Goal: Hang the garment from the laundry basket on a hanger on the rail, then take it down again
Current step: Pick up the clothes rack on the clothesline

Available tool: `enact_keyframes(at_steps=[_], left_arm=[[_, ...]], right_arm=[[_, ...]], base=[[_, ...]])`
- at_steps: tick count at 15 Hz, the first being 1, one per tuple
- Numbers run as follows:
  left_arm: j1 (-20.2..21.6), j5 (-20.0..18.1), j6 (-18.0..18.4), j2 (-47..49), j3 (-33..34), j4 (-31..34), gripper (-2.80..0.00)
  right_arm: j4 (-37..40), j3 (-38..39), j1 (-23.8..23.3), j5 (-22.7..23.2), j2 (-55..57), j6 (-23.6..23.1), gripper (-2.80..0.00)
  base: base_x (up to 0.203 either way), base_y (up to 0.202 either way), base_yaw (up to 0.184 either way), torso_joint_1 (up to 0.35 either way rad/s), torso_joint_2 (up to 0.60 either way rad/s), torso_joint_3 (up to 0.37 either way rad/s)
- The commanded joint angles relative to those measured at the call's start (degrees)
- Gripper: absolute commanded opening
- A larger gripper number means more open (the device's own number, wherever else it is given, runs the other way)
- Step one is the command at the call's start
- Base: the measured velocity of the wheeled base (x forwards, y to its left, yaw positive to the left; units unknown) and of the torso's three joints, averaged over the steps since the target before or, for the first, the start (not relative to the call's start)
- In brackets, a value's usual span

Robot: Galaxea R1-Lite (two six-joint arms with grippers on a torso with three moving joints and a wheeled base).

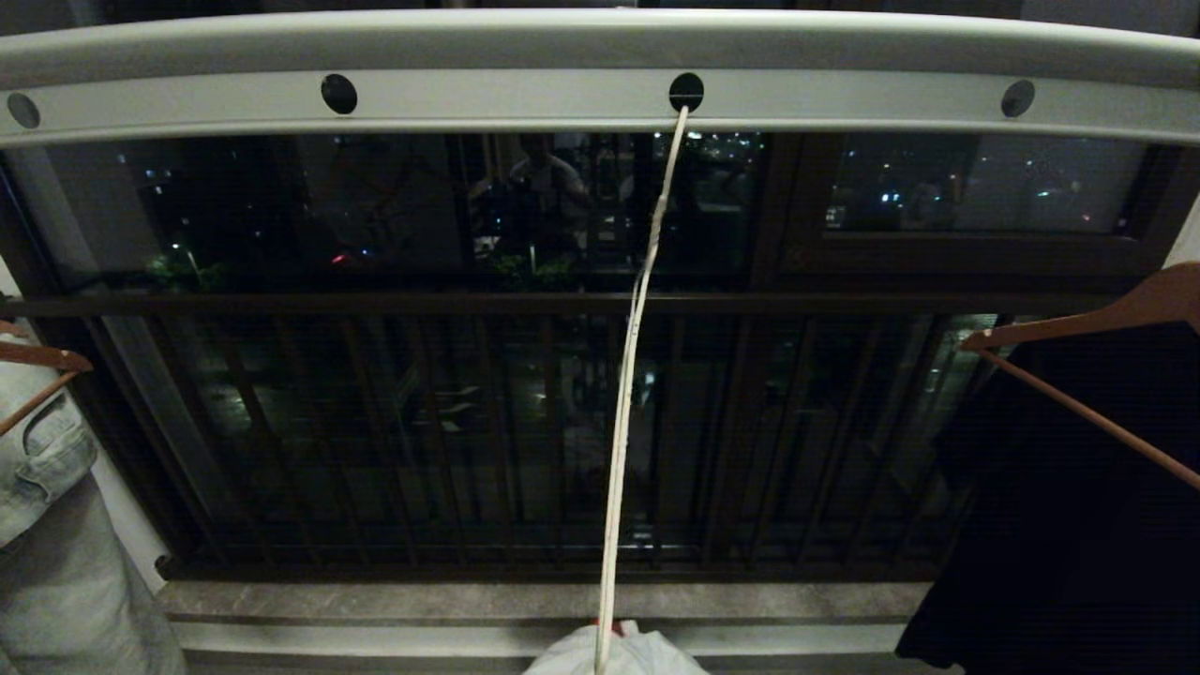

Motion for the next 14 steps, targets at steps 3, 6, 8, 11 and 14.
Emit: enact_keyframes(at_steps=[3, 6, 8, 11, 14], left_arm=[[0.0, 0.0, 0.0, 0.0, 0.0, 0.0, -2.8], [0.0, 0.0, 0.0, 0.0, 0.0, 0.0, -2.8], [0.0, 0.0, 0.0, 0.0, 0.0, 0.0, -2.8], [0.0, 0.0, 0.0, 0.0, 0.0, 0.0, -2.8], [0.0, 0.0, 0.0, 0.0, 0.0, 0.0, -2.8]], right_arm=[[0.3, -15.8, 0.4, 6.1, 21.5, 0.5, -2.8], [0.5, -25.4, 3.1, 7.2, 31.0, 1.7, -2.8], [0.5, -29.3, 7.1, 7.4, 35.0, 2.3, -2.8], [-0.4, -31.2, 16.7, 7.4, 39.1, 3.0, -2.8], [-4.8, -32.2, 23.4, 7.2, 44.3, 8.0, -2.8]], base=[[0.0, 0.0, 0.0, 0.0, 0.0, 0.0], [0.0, 0.0, 0.0, 0.0, 0.0, 0.0], [0.0, 0.0, 0.0, 0.0, 0.0, 0.0], [0.0, 0.0, 0.0, 0.0, 0.0, 0.0], [0.0, 0.0, 0.0, 0.0, 0.0, 0.0]])
